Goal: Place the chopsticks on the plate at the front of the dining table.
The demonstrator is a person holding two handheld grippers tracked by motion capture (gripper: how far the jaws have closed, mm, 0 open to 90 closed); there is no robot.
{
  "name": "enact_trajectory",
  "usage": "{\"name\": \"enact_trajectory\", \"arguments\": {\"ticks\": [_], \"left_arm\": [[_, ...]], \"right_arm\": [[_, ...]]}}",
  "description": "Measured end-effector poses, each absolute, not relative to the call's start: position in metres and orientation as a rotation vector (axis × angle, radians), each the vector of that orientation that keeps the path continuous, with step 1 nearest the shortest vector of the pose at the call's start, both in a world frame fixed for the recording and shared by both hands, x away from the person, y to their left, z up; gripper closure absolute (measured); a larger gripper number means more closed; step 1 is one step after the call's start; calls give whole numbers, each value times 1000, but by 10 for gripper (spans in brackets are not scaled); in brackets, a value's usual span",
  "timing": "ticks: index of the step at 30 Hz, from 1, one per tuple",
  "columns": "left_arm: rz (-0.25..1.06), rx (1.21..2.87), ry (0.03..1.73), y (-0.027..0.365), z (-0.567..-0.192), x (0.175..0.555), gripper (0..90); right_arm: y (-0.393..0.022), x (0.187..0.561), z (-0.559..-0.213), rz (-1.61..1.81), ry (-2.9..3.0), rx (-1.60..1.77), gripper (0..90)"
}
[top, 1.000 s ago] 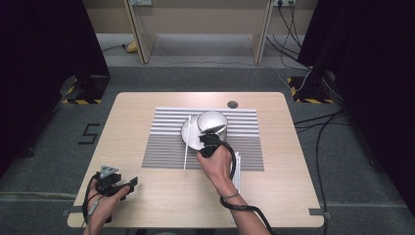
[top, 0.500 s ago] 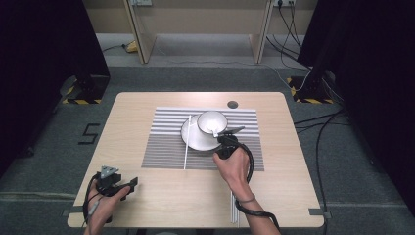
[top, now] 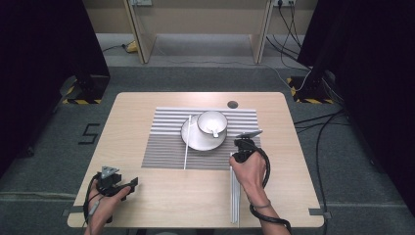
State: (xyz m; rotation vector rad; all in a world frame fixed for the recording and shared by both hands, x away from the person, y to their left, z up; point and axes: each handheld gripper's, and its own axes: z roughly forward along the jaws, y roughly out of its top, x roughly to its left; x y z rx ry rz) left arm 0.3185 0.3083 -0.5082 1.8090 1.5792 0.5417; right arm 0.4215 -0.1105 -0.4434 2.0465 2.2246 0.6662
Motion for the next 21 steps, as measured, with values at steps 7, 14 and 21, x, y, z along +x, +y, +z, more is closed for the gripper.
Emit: {"name": "enact_trajectory", "arguments": {"ticks": [7,14,21], "left_arm": [[541,1808,1579,308,-508,318,308],[538,1812,1580,309,-508,318,308],[540,1808,1581,308,-508,318,307]], "right_arm": [[-120,421,-454,590,2216,2088,833],[-125,420,-463,519,2214,2108,835],[-127,419,-470,467,2211,2120,839]]}}
